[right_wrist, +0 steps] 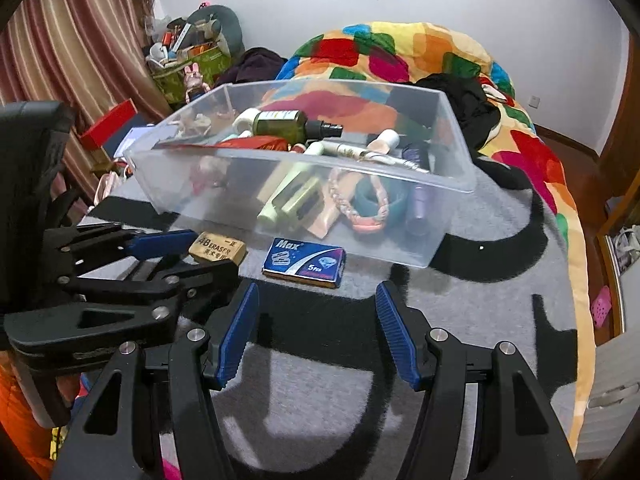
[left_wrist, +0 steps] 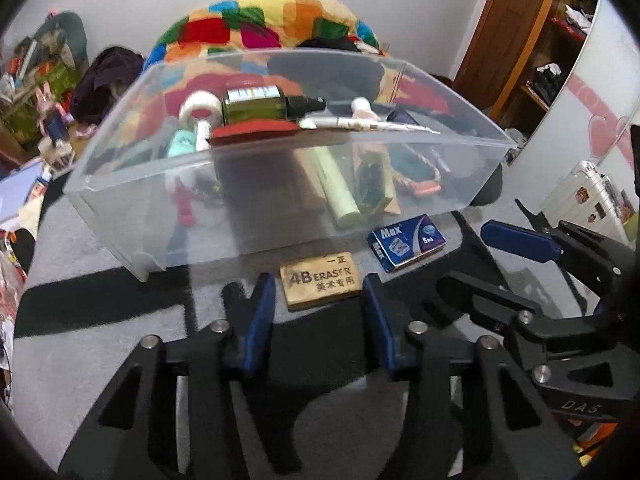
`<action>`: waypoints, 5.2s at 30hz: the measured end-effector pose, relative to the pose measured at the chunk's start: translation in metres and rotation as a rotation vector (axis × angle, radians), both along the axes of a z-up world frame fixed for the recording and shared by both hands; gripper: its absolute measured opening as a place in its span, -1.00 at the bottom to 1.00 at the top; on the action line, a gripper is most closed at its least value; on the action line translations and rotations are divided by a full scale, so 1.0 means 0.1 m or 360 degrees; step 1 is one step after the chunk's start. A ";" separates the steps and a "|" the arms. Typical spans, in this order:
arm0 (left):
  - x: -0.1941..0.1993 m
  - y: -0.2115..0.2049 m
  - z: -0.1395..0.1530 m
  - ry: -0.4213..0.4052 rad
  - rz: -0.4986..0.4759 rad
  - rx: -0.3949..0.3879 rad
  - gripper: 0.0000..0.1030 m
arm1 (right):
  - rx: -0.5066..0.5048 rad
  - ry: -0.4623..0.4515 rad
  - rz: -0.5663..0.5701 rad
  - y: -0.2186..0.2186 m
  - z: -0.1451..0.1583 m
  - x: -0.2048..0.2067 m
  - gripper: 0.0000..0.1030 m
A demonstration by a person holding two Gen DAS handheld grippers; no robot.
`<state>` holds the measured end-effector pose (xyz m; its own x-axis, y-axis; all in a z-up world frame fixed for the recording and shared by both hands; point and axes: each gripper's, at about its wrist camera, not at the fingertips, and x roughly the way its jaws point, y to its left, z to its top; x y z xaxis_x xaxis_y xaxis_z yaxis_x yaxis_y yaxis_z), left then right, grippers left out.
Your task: Organize objects
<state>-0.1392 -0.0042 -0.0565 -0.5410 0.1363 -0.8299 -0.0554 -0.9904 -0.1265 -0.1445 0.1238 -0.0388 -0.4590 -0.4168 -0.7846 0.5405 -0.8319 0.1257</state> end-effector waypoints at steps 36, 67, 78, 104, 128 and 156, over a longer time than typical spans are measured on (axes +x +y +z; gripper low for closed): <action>0.60 -0.43 0.35 0.0287 0.0192 0.0180 -0.23 | -0.0104 0.0114 -0.0042 0.02 0.27 0.11 -0.12; -0.13 -0.65 0.70 0.0379 0.0270 0.0116 -0.23 | -0.0135 0.0151 -0.0113 -0.21 0.49 -0.51 -0.12; -0.09 -0.59 0.75 0.0411 0.0232 0.0101 -0.22 | -0.0169 0.0057 -0.0066 -0.21 0.42 -0.58 -0.04; 0.63 -0.24 0.98 0.0664 0.0191 0.0019 0.88 | -0.0229 0.0451 -0.0057 0.18 0.84 0.15 0.63; 0.66 -0.20 0.81 0.0602 0.0204 -0.0004 0.88 | -0.0235 0.0354 -0.0062 0.23 0.62 0.16 0.64; 0.66 -0.18 0.81 0.0609 0.0199 -0.0007 0.88 | -0.0240 0.0357 -0.0055 0.23 0.62 0.17 0.65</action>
<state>-0.0735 -0.0224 0.0244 -0.8233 0.0469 -0.5657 0.0231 -0.9930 -0.1160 -0.1272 0.1468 0.0231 -0.6303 -0.5022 -0.5920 0.5405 -0.8313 0.1297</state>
